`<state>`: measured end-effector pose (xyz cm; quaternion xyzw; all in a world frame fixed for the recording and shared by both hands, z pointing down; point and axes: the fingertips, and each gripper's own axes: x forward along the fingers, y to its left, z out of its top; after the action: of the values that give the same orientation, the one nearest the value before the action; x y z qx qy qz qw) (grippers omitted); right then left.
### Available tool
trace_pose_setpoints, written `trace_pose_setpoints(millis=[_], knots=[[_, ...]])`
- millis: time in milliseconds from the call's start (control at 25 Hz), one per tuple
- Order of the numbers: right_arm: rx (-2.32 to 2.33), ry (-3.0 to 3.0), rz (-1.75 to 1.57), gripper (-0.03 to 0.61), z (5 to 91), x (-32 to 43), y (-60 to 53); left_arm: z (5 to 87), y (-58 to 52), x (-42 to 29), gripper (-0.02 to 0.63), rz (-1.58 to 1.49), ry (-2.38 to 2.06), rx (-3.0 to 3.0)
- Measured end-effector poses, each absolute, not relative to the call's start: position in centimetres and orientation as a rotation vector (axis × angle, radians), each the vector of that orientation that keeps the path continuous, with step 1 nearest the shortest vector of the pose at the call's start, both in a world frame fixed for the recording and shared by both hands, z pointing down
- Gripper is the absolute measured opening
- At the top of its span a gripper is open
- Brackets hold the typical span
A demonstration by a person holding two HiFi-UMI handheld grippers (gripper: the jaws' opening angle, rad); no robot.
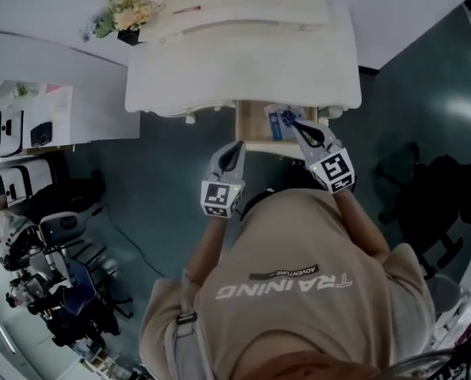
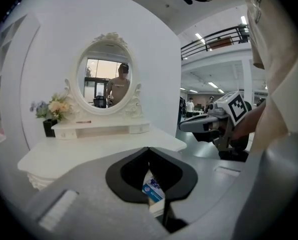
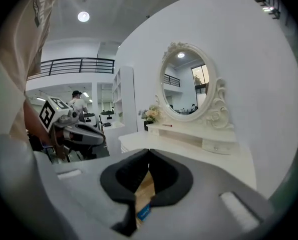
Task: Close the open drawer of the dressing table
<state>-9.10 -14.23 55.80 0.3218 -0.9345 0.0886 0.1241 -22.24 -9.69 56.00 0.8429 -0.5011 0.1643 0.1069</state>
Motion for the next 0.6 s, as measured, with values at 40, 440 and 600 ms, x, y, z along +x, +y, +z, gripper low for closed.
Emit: trace_pose_setpoints(millis=[40, 440, 600], knots=[[0.945, -2.706, 0.259, 0.005, 56.4, -7.7, -15.2, 56.0, -10.7, -21.1, 0.008, 0.523, -1.464, 2.510], [0.966, -2.625, 0.453, 0.005, 62.6, -1.3, -18.9, 62.7, -14.7, -18.3, 0.008, 0.465, -1.348, 2.215], [0.960, -2.597, 0.493, 0.005, 63.7, -1.4, -18.9, 67.5, -13.3, -20.0, 0.008, 0.526, -1.299, 2.069]])
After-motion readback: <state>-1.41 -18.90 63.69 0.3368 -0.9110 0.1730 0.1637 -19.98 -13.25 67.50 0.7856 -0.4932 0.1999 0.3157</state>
